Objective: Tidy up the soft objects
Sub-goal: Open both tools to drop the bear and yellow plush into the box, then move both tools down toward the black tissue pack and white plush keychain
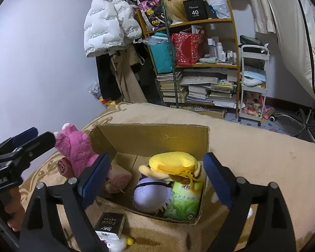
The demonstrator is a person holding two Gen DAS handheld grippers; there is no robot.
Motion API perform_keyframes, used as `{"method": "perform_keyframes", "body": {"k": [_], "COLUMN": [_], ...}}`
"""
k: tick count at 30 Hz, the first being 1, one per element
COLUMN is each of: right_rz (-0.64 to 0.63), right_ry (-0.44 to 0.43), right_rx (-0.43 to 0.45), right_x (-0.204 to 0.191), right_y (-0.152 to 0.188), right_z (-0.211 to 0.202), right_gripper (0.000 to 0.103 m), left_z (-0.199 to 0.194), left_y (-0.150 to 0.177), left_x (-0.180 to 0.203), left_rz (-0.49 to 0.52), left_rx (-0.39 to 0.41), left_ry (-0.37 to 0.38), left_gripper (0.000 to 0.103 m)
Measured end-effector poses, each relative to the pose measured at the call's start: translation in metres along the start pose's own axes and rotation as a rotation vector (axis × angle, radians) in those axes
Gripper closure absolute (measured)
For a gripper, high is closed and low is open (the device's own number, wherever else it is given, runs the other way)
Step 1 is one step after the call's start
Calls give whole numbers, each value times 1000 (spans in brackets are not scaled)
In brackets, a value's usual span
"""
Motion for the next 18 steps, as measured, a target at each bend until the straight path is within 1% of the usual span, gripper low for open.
{"method": "perform_keyframes", "body": {"k": [1, 2, 3, 4, 8, 14, 18], "right_rz": [2, 2, 1, -1, -9, -2, 12], "right_ry": [-1, -2, 1, 5, 18, 19, 7], "right_rx": [-2, -3, -3, -3, -9, -28, -57], "right_x": [0, 0, 0, 0, -2, -4, -6], "right_y": [1, 1, 1, 2, 8, 20, 31], "right_z": [-2, -3, -3, -6, -14, -33, -48], "right_gripper": [8, 6, 2, 0, 0, 0, 0], "left_z": [-4, -6, -9, -12, -19, -25, -32], "left_y": [2, 3, 4, 6, 15, 29, 36], "left_x": [-3, -4, -5, -7, -8, -5, -2], "left_rz": [-5, -7, -9, -8, 5, 26, 32], "left_rx": [-3, -6, -11, -17, -51, -128, -142], "left_ry": [-1, -1, -4, -8, -32, -37, -43], "left_gripper": [4, 4, 3, 3, 3, 3, 3]}}
Point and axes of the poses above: each gripper's, at about its wrist camera, not at the fingertips, and z roughly the way its jaws point, x to its right, y to its underside, the point moved 5 cm from there along z, roughly the way its jaws point, and after that the axes turned 6 degrees about -x, right-handed, at the moved point
